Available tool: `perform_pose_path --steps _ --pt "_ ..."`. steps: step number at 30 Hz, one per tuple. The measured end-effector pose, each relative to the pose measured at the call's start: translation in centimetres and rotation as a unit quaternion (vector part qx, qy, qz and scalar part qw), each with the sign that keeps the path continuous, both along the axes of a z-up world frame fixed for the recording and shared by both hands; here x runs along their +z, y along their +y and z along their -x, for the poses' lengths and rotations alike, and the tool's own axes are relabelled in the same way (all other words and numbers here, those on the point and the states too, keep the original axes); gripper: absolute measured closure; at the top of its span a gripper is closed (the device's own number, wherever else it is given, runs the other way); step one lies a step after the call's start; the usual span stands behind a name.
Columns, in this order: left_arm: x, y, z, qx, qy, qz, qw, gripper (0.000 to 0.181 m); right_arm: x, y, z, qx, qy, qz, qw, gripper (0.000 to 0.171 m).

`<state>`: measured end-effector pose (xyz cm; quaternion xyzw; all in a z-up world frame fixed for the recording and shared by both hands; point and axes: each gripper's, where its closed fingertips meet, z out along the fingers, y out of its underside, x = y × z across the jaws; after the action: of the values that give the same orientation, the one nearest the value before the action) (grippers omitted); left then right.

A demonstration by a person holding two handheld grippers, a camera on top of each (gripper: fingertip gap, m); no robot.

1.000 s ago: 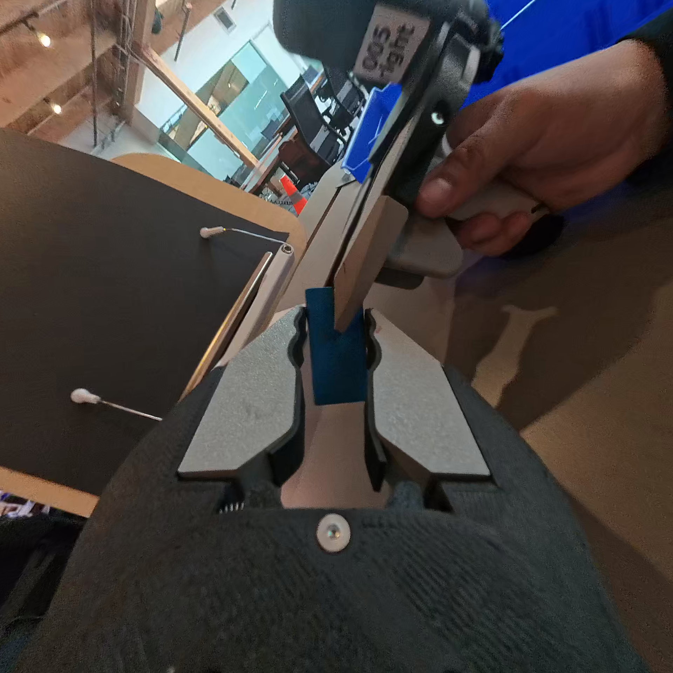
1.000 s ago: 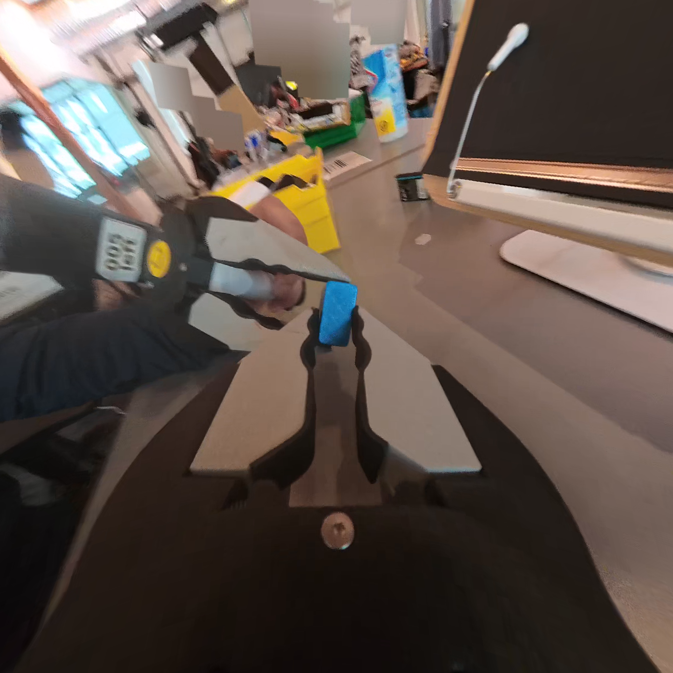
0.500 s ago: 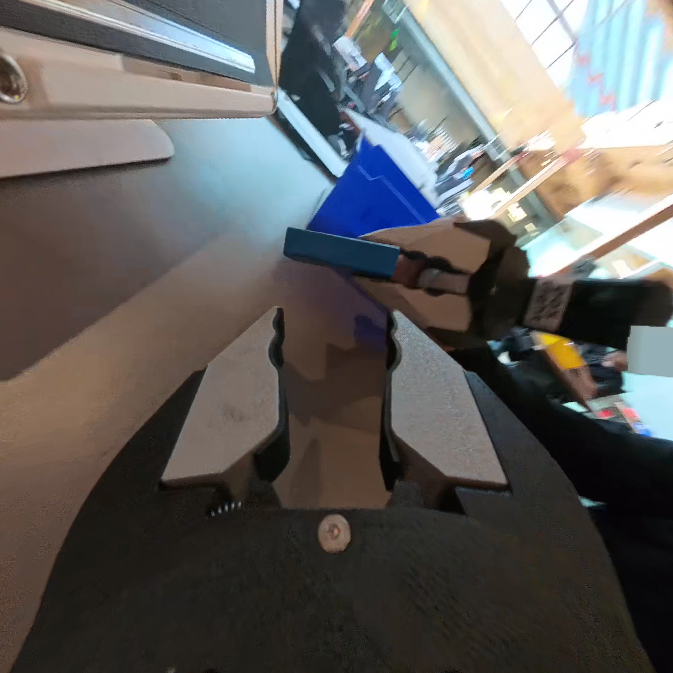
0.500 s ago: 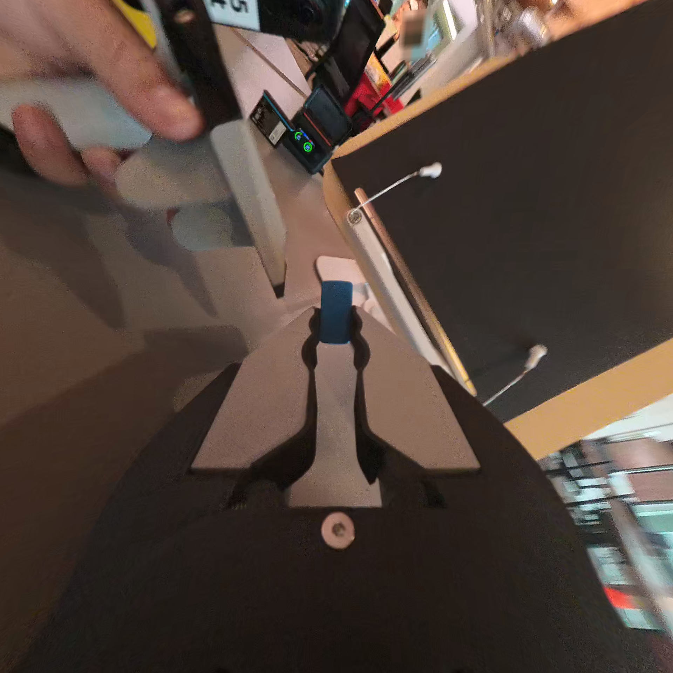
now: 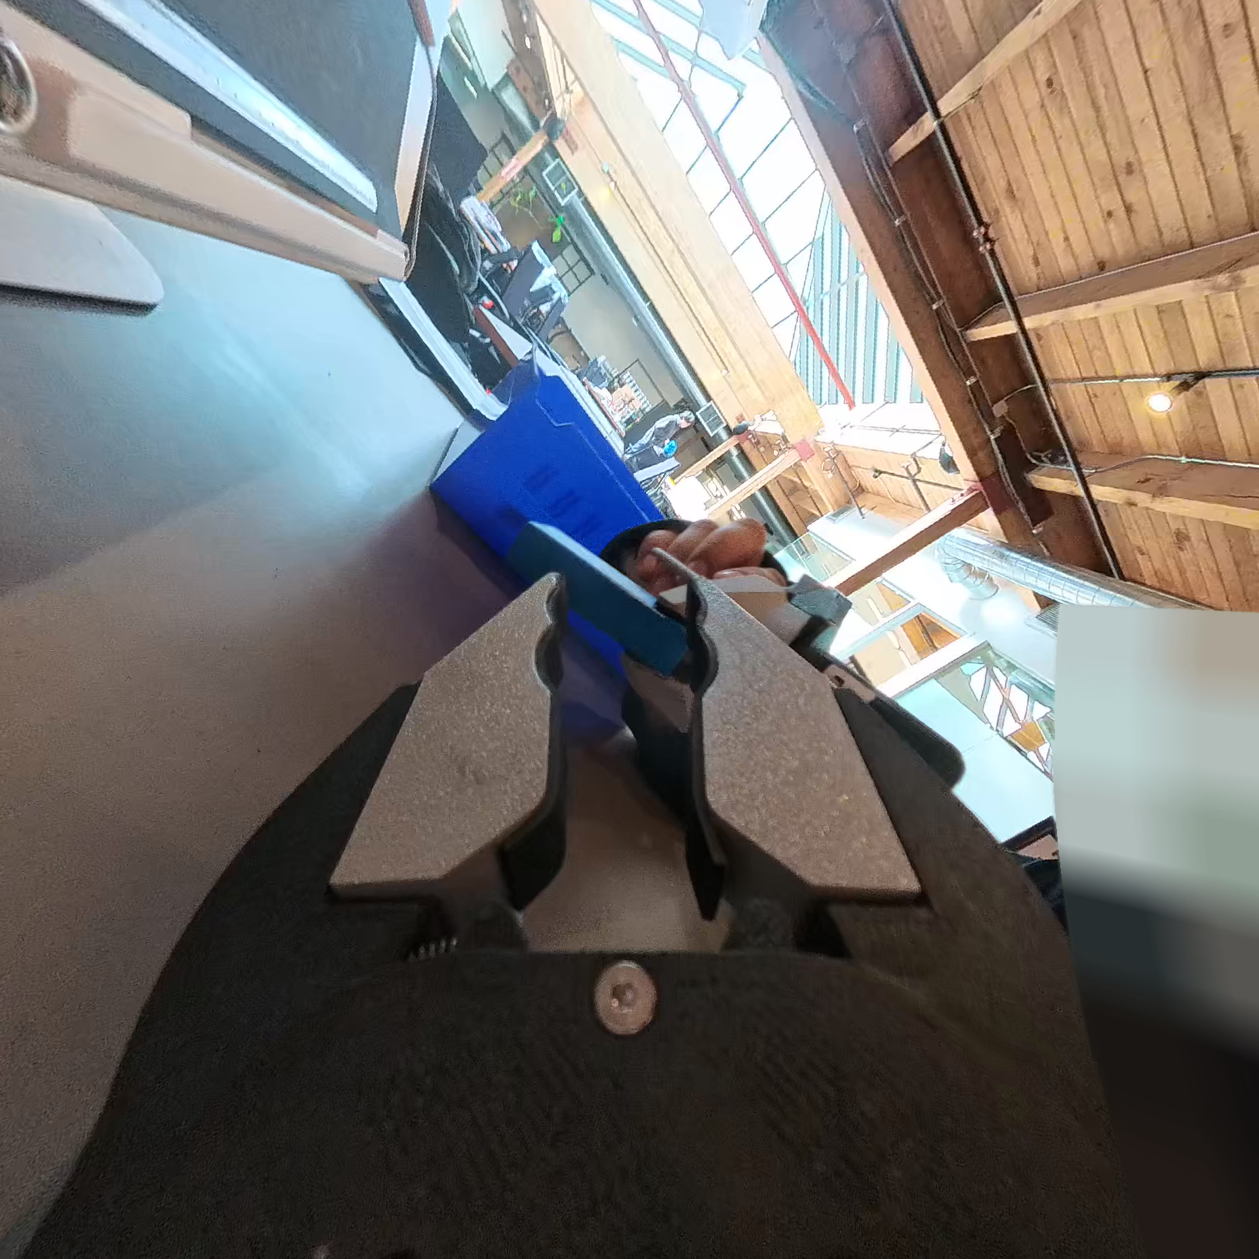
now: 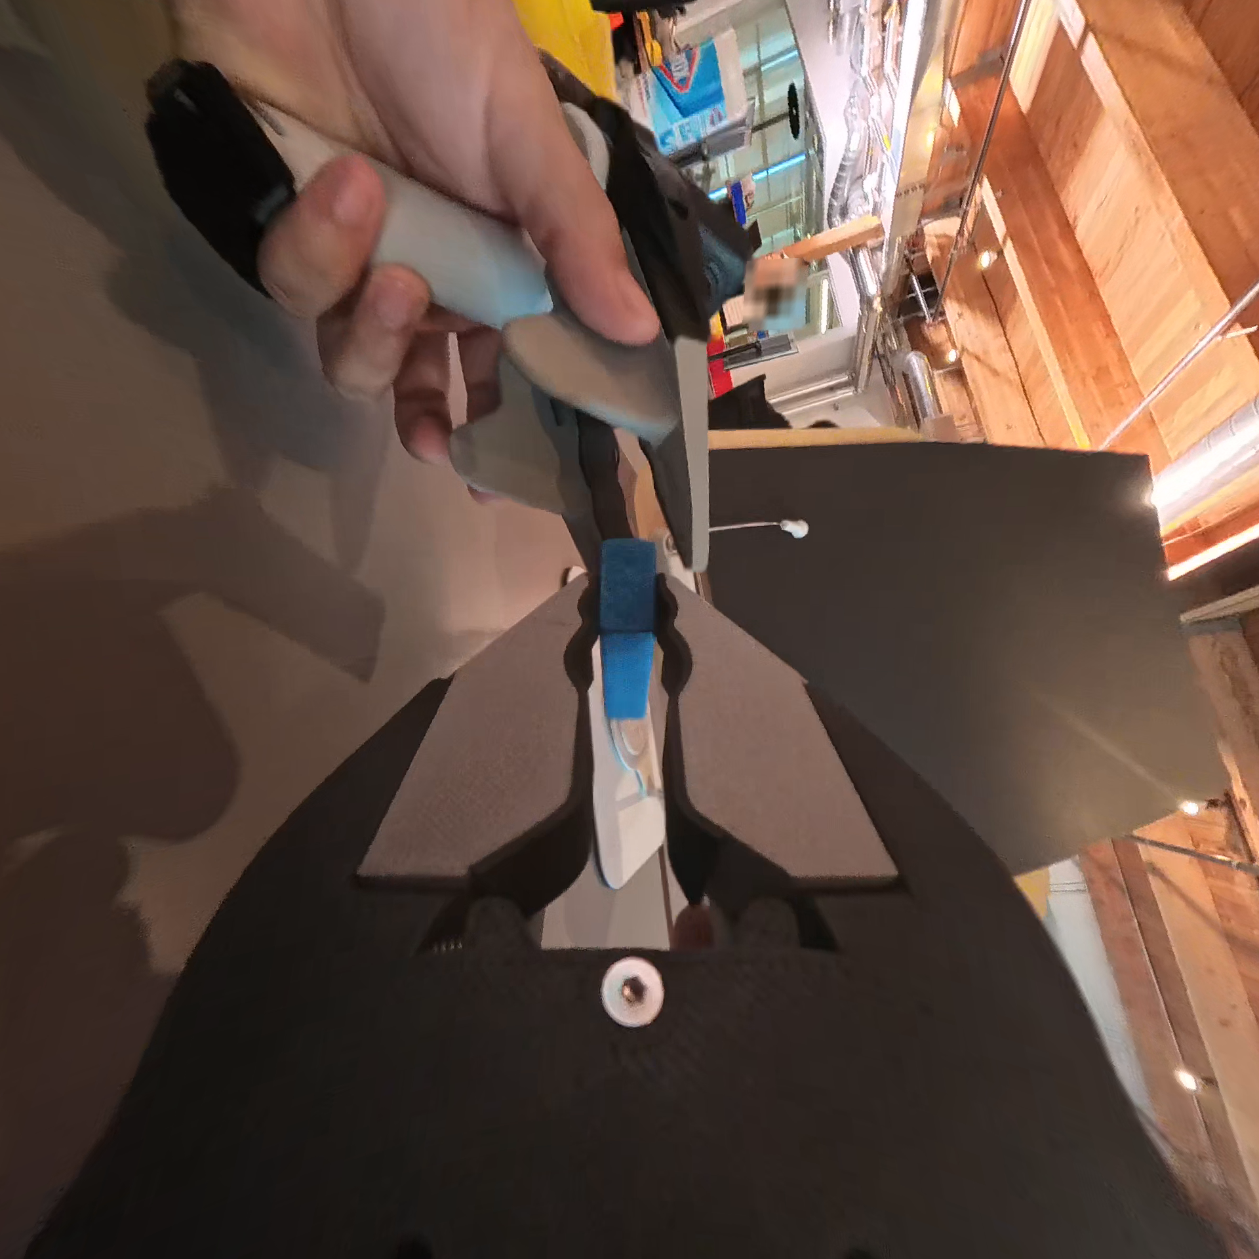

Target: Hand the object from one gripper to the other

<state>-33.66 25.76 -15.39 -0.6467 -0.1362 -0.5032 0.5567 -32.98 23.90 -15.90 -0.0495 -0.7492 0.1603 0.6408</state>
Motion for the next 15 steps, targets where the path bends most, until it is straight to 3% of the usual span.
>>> perform_pose_path --steps 1,7,15 --pt "-0.3 0.1 -0.2 -0.003 0.004 0.005 1.0 0.148 -0.1 -0.2 0.0 -0.002 0.002 -0.01 1.0 0.158" --pt "-0.2 0.1 -0.5 -0.012 -0.003 0.007 1.0 0.144 0.1 -0.5 0.0 -0.009 0.017 -0.066 0.998 0.158" --pt "-0.4 -0.3 -1.0 -0.04 -0.012 0.008 0.999 0.147 -0.8 -4.0 -0.5 0.021 0.038 -0.186 0.982 0.158"
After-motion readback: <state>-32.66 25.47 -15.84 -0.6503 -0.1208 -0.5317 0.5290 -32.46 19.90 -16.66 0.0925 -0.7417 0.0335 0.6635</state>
